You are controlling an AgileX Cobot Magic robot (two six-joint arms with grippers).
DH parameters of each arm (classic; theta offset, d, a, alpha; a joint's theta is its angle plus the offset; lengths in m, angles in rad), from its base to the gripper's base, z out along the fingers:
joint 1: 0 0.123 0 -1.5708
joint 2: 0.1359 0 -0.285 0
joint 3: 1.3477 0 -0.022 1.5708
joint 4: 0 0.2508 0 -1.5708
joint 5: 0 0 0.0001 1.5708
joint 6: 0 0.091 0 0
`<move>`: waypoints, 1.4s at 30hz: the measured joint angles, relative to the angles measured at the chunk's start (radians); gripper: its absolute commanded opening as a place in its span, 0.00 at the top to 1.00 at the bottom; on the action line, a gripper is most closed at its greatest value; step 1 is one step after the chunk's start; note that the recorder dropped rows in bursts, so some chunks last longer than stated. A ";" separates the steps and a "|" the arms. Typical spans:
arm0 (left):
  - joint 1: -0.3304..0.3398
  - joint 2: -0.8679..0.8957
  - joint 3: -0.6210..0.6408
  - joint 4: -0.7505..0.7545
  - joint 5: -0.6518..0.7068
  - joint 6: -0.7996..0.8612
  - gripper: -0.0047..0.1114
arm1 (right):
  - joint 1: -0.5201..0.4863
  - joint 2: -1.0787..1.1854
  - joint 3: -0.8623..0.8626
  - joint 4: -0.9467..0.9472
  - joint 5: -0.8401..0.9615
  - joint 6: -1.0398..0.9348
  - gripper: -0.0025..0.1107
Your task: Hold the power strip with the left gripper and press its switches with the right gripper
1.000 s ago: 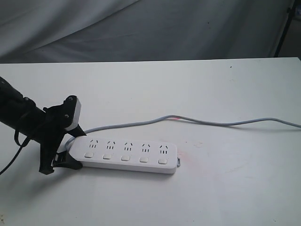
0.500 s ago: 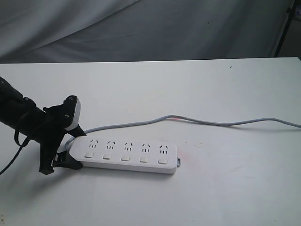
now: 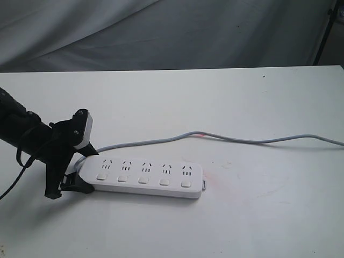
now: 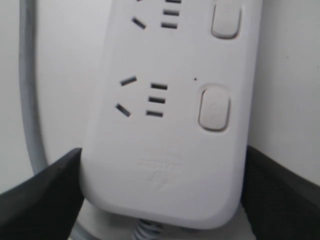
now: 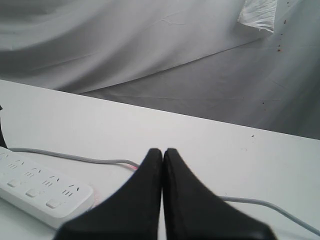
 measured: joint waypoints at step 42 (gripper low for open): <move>0.000 0.000 0.000 0.000 0.000 0.000 0.43 | 0.139 0.597 -0.616 -0.054 0.292 0.004 0.98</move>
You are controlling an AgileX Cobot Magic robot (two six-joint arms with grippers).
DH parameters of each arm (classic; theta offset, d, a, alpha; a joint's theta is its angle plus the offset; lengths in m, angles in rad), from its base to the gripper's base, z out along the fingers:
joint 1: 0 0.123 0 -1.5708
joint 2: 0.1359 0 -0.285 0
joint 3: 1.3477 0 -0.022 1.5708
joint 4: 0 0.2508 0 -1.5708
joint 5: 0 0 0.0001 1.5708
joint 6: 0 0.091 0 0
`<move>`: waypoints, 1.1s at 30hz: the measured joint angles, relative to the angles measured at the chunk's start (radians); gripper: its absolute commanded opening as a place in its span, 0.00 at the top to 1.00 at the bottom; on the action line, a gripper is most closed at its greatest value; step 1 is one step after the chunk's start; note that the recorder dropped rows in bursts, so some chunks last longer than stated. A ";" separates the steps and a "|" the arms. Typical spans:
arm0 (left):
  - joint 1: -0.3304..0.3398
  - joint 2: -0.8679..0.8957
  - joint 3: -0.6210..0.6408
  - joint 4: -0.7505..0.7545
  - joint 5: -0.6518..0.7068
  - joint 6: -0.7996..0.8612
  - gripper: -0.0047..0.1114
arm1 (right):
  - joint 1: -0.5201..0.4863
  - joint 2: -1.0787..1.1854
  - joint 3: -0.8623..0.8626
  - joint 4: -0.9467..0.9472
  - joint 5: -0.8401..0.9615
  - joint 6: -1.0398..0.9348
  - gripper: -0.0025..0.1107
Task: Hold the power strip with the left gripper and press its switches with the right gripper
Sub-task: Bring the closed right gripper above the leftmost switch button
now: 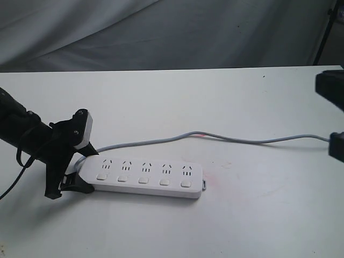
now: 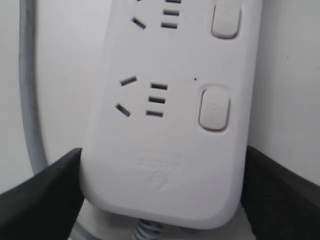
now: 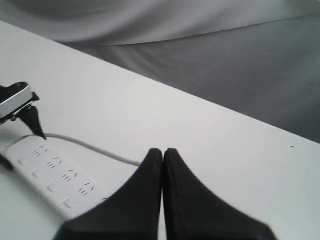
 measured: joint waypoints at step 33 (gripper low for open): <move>0.000 0.000 0.000 0.000 0.000 0.000 0.43 | 0.222 1.059 -0.608 0.769 0.276 -0.992 0.98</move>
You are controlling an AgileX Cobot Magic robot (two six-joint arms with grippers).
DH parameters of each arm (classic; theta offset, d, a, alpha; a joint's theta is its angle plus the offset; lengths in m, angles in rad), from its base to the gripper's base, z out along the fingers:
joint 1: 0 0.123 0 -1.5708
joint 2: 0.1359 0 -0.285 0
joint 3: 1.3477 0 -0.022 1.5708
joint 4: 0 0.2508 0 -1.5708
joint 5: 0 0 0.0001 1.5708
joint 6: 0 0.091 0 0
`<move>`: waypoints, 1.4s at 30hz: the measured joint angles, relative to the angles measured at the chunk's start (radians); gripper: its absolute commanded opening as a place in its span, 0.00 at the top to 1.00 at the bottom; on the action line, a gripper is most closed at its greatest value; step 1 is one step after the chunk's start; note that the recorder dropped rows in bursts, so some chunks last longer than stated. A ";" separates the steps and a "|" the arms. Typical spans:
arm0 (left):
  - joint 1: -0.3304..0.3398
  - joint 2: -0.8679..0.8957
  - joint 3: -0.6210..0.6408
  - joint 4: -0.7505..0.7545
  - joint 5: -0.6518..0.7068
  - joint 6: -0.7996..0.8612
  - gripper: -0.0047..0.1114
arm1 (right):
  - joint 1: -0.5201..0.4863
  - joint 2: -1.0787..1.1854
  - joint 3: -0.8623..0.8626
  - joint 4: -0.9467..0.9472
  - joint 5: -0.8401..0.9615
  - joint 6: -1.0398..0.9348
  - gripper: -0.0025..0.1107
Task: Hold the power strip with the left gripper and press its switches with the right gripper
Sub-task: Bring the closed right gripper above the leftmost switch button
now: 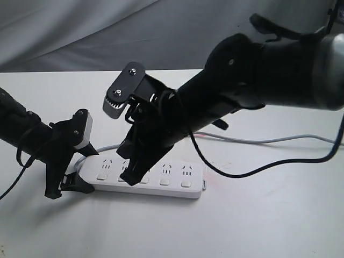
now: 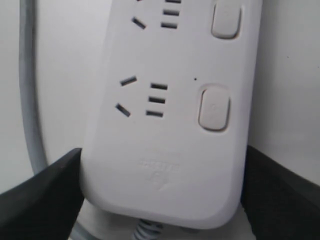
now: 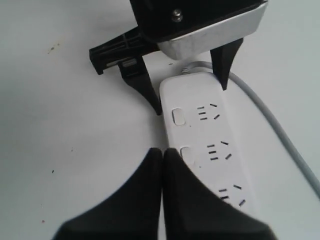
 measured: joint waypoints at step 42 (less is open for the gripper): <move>0.000 0.000 0.000 0.000 0.000 0.000 0.43 | 0.028 0.219 -0.002 0.702 -0.214 -0.952 0.61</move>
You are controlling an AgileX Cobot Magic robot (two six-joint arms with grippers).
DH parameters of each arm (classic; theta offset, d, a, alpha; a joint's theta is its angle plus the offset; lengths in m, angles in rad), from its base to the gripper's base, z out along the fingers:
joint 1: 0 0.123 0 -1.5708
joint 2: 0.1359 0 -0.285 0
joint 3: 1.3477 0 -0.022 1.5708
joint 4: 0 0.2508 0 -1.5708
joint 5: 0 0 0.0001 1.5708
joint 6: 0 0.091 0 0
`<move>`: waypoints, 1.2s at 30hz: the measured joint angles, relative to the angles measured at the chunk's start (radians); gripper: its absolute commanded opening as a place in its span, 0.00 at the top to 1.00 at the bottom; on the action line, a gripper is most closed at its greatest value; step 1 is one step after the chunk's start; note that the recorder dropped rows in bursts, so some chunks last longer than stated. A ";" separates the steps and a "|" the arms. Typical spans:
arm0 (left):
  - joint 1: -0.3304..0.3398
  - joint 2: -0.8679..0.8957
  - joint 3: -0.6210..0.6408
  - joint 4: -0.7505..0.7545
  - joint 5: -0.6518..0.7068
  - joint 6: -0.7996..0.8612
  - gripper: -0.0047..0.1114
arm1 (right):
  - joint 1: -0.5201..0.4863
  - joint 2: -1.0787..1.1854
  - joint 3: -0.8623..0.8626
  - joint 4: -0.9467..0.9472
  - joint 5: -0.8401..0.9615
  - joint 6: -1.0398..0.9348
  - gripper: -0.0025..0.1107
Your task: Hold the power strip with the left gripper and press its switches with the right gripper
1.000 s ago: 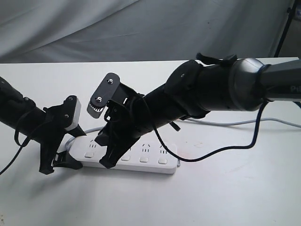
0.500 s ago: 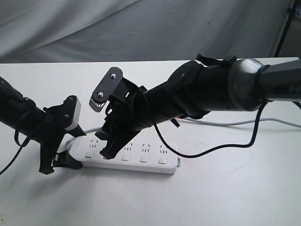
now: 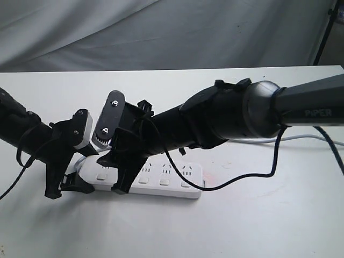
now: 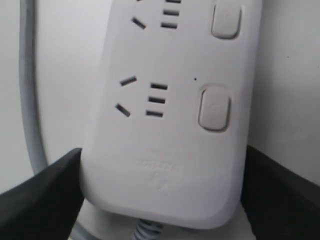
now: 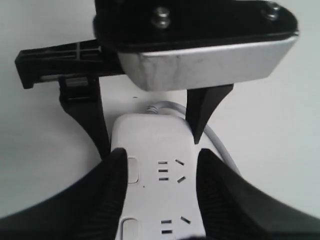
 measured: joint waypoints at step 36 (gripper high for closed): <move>0.000 0.000 0.000 -0.004 0.000 0.000 0.43 | 0.011 0.149 -0.116 0.046 0.042 -0.093 0.61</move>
